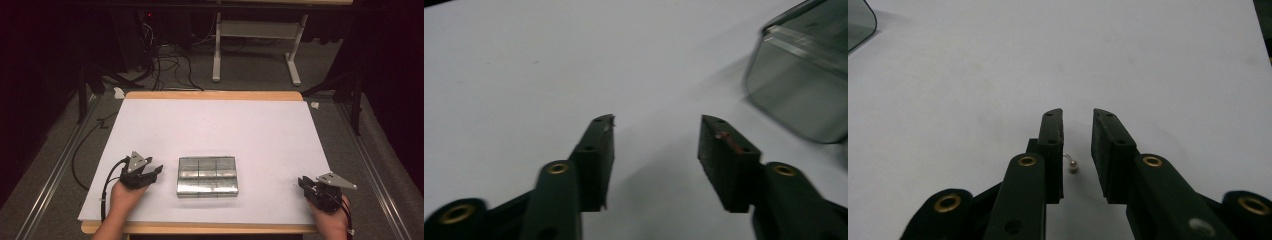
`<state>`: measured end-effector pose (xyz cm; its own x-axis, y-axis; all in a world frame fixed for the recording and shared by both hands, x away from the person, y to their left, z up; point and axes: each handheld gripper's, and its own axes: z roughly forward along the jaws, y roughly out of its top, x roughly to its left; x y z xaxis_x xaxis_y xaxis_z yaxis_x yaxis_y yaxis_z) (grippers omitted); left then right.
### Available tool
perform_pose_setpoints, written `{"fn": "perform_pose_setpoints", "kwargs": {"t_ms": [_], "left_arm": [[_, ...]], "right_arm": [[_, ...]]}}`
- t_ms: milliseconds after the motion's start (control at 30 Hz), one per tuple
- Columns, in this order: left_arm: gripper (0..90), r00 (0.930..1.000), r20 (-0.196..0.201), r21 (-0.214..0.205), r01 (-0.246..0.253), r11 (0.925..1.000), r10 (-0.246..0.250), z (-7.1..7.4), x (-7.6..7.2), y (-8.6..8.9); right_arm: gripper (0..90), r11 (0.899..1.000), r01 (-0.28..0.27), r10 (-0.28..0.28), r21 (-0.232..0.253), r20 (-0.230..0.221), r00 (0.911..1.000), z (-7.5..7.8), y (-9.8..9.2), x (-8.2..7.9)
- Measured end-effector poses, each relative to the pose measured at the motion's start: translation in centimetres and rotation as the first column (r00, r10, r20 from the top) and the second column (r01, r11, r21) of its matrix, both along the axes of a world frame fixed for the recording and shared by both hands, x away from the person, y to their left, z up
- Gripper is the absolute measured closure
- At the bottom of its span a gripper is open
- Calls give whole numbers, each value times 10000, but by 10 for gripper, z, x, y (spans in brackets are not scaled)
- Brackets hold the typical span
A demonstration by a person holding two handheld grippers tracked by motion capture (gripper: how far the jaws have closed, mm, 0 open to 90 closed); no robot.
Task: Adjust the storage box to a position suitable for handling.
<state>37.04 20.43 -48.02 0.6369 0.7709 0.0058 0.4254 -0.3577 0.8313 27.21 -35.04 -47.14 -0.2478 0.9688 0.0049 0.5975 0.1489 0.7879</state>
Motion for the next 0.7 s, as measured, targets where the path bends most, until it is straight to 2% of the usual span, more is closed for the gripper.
{"fn": "perform_pose_setpoints", "kwargs": {"t_ms": [67,133,167,267,400,567,700], "left_arm": [[657,9999,-78,-119,120,9999,-121,2,-4,-3],[748,9987,-343,-119,382,9992,-386,6,-16,-12],[768,9975,-600,-193,350,9992,-361,7,-19,-14],[819,9952,-953,-584,152,9982,-207,6,-23,-17],[873,9899,-1305,-399,496,9980,-544,1,-34,-29],[880,9890,-1245,-311,771,9965,-804,1,-41,-40],[887,9845,-1428,-349,974,9946,-1014,-1,-45,-46]], "right_arm": [[754,10000,-63,64,-71,106,9999,2,3,0],[747,9999,-126,128,-72,185,9997,3,5,0],[744,9998,-177,178,-26,216,9996,3,7,0],[740,9997,-244,245,-59,191,9995,3,8,1],[739,9998,-214,214,7,119,9997,1,7,0],[739,9999,-139,139,18,126,9998,1,5,0],[737,9999,-132,131,69,94,9999,-1,4,1]]}}
